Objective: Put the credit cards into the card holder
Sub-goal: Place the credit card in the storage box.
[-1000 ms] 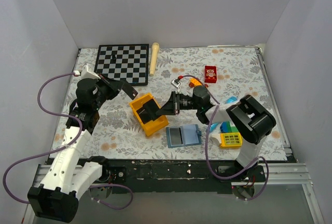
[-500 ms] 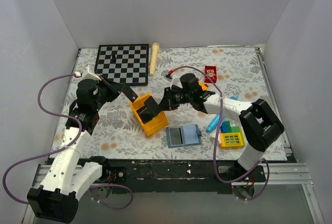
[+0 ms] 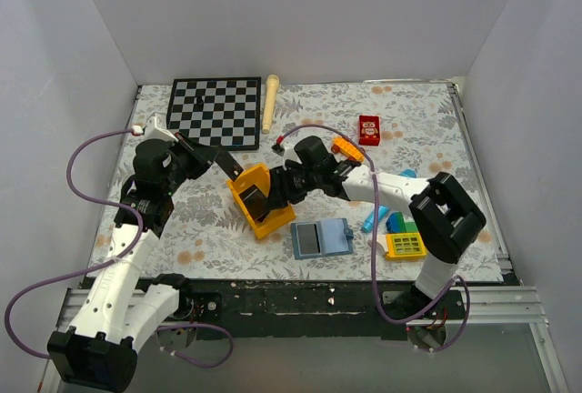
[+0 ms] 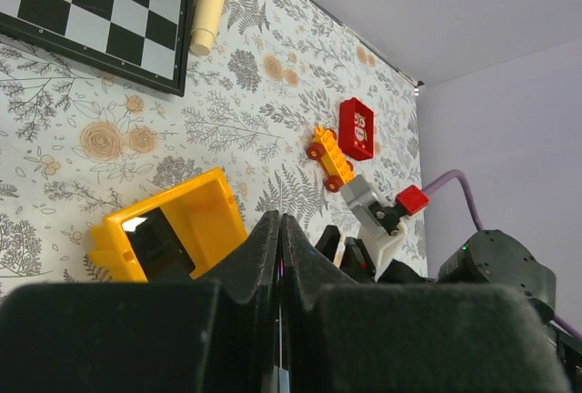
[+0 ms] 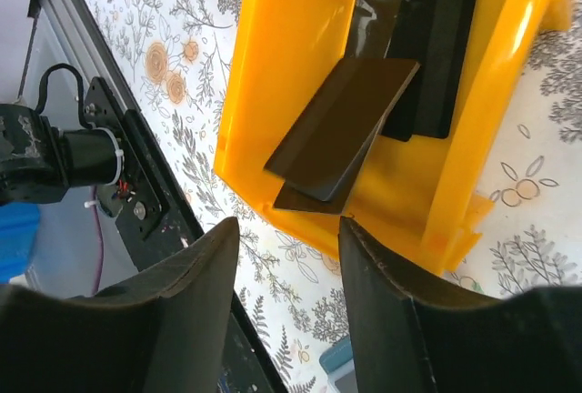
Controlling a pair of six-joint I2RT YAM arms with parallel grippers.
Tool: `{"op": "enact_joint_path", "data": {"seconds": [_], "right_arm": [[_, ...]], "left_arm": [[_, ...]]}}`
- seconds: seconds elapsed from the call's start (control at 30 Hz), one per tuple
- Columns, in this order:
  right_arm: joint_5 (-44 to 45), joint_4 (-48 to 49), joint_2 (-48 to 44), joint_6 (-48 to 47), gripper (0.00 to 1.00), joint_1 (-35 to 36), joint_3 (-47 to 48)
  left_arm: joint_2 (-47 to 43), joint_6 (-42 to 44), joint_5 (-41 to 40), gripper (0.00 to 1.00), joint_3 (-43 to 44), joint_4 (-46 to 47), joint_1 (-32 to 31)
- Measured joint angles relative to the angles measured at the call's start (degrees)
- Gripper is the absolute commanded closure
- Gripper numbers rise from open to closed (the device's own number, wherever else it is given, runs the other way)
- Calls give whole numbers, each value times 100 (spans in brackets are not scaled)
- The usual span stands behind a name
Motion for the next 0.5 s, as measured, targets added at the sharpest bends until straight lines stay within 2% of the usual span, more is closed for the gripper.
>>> {"op": "enact_joint_path", "data": {"seconds": [0.13, 0.3, 0.5], "right_arm": [[199, -125, -413, -28, 42, -33, -20], [289, -151, -1394, -96, 42, -177, -155], [-223, -107, -2765, -111, 41, -778, -564]], "left_arm": [[-35, 2, 87, 100, 0, 0, 0], [-33, 28, 439, 100, 0, 50, 0], [214, 63, 1827, 100, -20, 728, 4]]}}
